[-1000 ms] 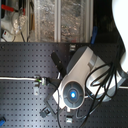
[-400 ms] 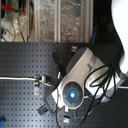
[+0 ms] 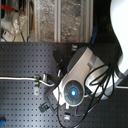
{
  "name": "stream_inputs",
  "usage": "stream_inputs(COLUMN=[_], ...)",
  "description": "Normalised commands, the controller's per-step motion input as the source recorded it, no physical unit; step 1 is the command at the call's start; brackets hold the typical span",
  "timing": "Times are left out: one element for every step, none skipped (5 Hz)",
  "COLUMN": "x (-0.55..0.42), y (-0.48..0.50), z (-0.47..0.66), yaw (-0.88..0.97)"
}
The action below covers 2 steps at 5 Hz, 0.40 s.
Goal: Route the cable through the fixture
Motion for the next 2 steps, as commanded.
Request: stream_inputs(x=[-0.313, -0.409], y=[-0.012, 0.138], z=[0.12, 0.01], yaw=[0.00, 0.09])
